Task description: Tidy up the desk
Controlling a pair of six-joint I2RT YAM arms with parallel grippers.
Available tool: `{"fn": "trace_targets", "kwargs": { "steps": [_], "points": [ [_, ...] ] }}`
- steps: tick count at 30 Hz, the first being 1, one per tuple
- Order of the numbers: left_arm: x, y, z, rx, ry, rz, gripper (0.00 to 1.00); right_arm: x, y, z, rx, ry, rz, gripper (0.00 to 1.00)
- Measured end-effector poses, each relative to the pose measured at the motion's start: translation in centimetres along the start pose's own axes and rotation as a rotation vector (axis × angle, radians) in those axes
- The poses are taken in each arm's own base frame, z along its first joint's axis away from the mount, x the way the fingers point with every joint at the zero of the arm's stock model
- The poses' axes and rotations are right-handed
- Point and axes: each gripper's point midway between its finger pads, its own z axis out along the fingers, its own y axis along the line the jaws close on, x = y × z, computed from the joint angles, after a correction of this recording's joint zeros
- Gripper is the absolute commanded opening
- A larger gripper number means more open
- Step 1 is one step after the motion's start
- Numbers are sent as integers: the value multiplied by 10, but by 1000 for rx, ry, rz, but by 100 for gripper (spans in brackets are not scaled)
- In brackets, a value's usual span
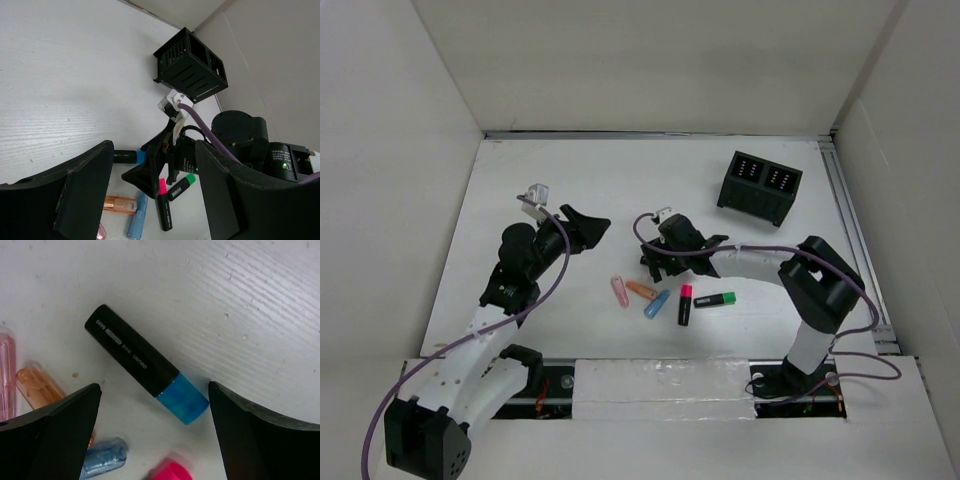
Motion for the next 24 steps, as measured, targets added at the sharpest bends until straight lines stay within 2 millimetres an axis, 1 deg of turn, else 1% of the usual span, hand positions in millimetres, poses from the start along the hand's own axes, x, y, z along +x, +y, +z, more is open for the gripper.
{"fn": "trace_targets", "kwargs": {
  "steps": [1,2,3,4,5,7,8,10,11,12,13,14,15,17,24],
  "points": [
    [1,1,1,-4,4,-2,62,-2,2,2,-2,-3,-3,89],
    [2,2,1,-7,7,-3,62,-5,3,5,0,-10,-6,70],
    [2,3,2,-8,9,-3,62,-7,5,8,0,-17,-12,62],
    [2,3,2,-9,9,-3,62,-10,6,11,1,-23,-11,58],
    [2,3,2,-8,8,-3,62,-13,8,14,1,-30,-11,57],
    [2,3,2,-9,7,-3,62,-15,11,17,-2,-37,-15,41],
    [2,3,2,-9,6,-2,61,-16,12,18,-4,-41,-17,35],
    [2,3,2,-10,5,-2,61,-16,15,19,-8,-44,-17,33],
    [2,3,2,-10,5,-3,61,-17,16,20,-11,-48,-17,36],
    [1,3,2,-11,5,-3,61,-17,18,20,-14,-52,-16,48],
    [1,3,2,-12,4,-3,61,-17,18,20,-15,-53,-16,48],
    [1,3,2,-12,3,-3,61,-17,19,20,-17,-55,-11,70],
    [1,3,2,-13,3,-3,61,-19,21,20,-23,-62,-4,79],
    [1,3,2,-13,3,-3,61,-21,24,20,-34,-72,-9,86],
    [1,3,2,-12,3,-3,60,-23,25,21,-24,-76,-16,84]
  ]
}}
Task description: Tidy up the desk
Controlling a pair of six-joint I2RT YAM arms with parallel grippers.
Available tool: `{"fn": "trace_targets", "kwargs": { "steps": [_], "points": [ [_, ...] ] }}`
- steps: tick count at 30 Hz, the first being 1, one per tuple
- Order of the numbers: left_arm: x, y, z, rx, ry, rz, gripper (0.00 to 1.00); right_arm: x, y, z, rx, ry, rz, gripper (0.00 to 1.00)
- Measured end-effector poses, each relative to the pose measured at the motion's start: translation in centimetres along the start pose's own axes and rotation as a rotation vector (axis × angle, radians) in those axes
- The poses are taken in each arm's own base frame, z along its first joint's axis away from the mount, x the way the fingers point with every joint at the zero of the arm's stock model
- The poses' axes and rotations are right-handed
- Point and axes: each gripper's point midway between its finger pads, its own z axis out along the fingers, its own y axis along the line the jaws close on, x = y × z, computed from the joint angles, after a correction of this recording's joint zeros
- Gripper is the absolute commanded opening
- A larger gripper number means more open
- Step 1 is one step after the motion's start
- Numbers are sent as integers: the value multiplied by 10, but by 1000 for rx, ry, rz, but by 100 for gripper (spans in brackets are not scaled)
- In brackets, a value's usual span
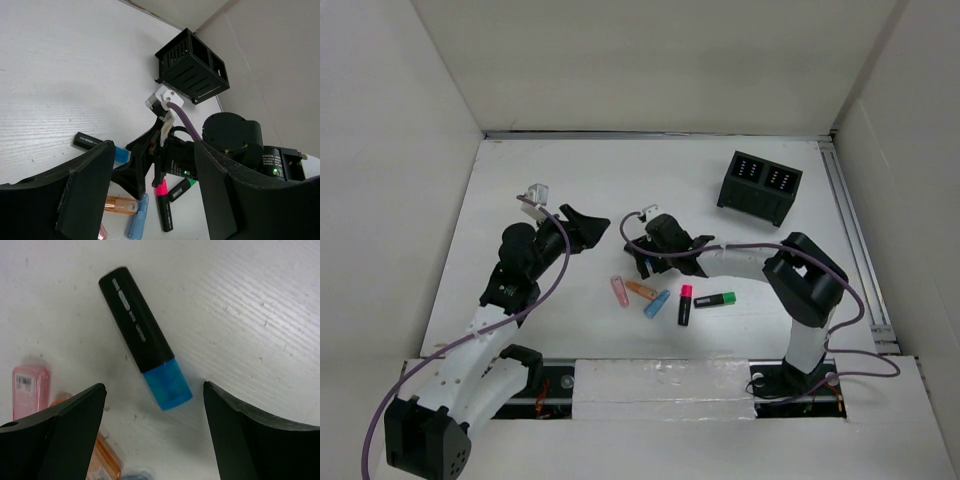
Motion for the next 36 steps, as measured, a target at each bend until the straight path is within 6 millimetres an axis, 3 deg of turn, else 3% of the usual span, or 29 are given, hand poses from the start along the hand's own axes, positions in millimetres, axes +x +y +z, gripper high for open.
{"fn": "trace_targets", "kwargs": {
  "steps": [4,7,10,13,16,18,22,24,26,28,32,34,35,36],
  "points": [
    [-3,-3,-2,6,-11,3,60,-13,2,13,11,-13,-10,85],
    [-8,-7,-6,15,-36,10,60,-22,1,21,19,-26,-14,78],
    [-15,-11,-11,21,-65,16,59,-25,-2,24,22,-31,-15,57],
    [-21,-12,-16,12,-96,20,59,-23,-4,24,14,-31,-7,27],
    [-26,-8,-21,-22,-124,17,59,-20,-5,22,8,-54,18,12],
    [-32,-6,-27,-41,-156,17,59,-13,-4,16,5,-57,32,7],
    [-43,-12,-35,-36,-215,12,60,4,-9,-6,6,-58,76,7],
    [-45,-15,-34,-23,-220,6,59,2,-17,-19,16,-66,119,7],
    [-42,-17,-28,-3,-198,-6,58,-25,-36,-37,38,-137,184,7],
    [-32,-16,-15,18,-146,-26,57,-63,-65,-63,84,-254,256,7],
    [-1,-14,11,57,-25,-80,55,-142,-154,-138,248,-547,418,9],
    [17,-13,19,68,37,-96,55,-165,-202,-175,343,-666,487,9],
    [24,-14,21,78,59,-99,54,-169,-213,-182,378,-696,506,9],
    [27,-15,22,87,71,-100,54,-174,-243,-199,438,-737,542,9]
  ]
}}
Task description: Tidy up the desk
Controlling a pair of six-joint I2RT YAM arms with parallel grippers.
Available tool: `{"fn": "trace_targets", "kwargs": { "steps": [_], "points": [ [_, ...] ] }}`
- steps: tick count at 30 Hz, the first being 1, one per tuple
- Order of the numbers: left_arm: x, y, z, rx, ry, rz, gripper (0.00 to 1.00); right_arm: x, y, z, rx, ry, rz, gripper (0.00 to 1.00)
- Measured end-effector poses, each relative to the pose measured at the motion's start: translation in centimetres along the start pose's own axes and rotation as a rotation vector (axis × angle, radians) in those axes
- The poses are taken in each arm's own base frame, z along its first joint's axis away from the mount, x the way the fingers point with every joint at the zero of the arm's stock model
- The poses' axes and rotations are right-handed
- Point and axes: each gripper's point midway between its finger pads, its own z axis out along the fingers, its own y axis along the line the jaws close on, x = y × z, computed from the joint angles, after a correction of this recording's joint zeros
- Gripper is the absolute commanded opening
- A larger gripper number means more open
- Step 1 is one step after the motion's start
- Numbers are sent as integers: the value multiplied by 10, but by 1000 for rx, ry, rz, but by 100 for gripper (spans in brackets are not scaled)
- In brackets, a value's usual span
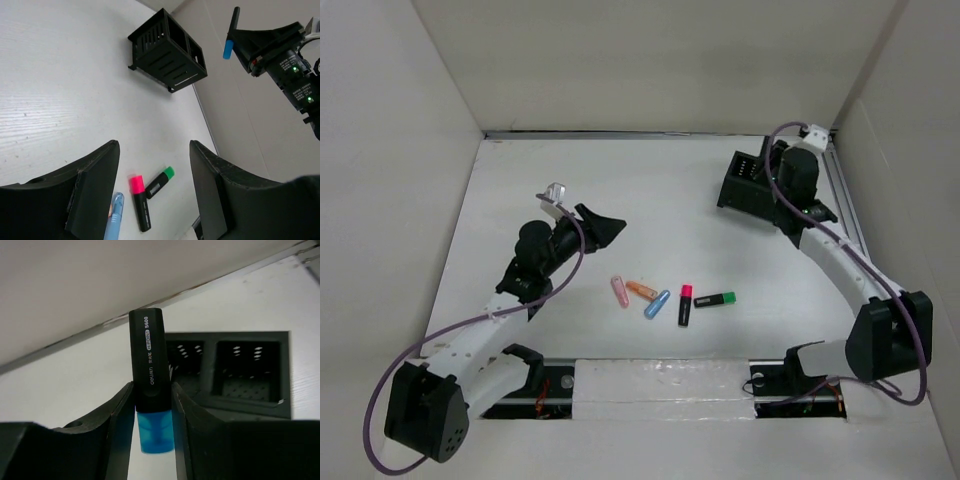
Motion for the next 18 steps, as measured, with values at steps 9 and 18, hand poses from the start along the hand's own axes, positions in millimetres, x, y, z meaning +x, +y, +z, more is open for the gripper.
{"fn": "trace_targets", "kwargs": {
  "steps": [9,18],
  "points": [
    [-26,22,9,-102,-144,124,51,-30,-91,43,246,-58,26,8],
    [-9,39,25,-357,-202,391,53,-15,-115,70,356,-42,-25,9]
  ]
}}
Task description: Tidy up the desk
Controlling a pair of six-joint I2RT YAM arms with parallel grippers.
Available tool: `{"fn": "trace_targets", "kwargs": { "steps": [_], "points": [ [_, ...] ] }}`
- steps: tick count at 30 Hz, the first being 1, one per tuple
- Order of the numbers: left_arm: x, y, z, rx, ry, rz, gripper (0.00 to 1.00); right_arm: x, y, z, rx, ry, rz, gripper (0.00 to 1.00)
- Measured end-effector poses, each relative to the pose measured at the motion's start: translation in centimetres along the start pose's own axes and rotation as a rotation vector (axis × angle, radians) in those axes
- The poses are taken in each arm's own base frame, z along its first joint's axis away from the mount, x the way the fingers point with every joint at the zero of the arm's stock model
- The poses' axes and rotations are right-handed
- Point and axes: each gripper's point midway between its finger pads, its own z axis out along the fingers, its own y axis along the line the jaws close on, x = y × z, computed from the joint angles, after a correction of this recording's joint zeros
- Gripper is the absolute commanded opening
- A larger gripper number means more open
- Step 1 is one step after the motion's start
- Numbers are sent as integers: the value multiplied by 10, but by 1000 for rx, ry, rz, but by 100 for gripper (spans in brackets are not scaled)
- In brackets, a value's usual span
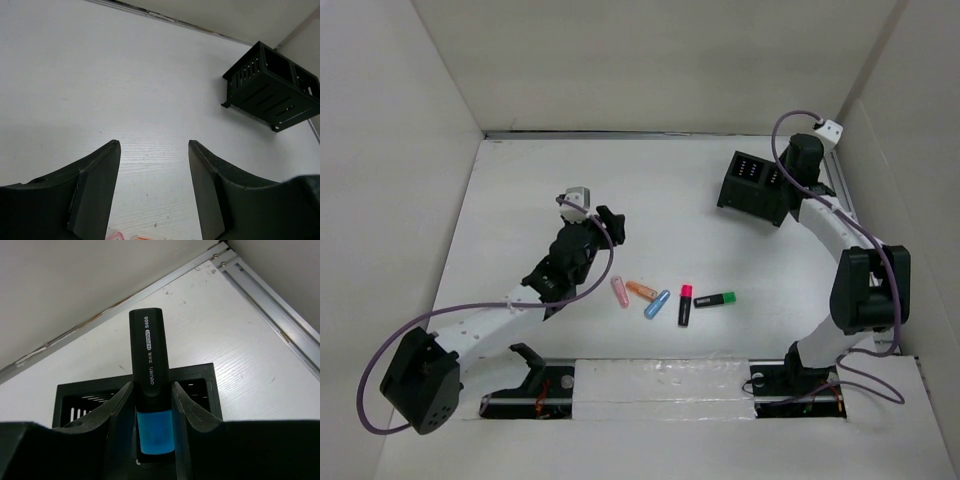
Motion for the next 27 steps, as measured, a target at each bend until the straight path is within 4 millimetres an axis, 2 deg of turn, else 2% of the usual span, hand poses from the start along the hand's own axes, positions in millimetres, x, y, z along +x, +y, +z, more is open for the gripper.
{"fn": "trace_targets", "kwargs": {
  "steps": [4,11,14,18,20,21,23,26,27],
  "points": [
    [-8,2,-2,0,-46,0,53,5,-10,10,49,-12,-5,10],
    [-6,-2,-5,39,-49,-4,54,34,-24,25,126,23,-50,14],
    [-6,-4,-6,50,-46,-6,54,39,-23,24,144,24,-67,24],
    [-7,-7,-7,65,-45,-8,54,42,-11,18,144,14,-83,48],
    [-9,-9,-9,73,-50,-13,54,46,-4,14,136,13,-90,54],
    [-11,-10,-10,77,-53,-15,54,47,-1,11,131,12,-91,60],
    [-14,-11,-12,86,-61,-21,55,50,3,2,118,14,-93,64],
    [-20,-14,-15,99,-74,-31,55,39,6,-18,96,-2,-81,64],
    [-21,-15,-16,104,-78,-35,55,34,6,-23,93,-8,-73,36]
  ]
}}
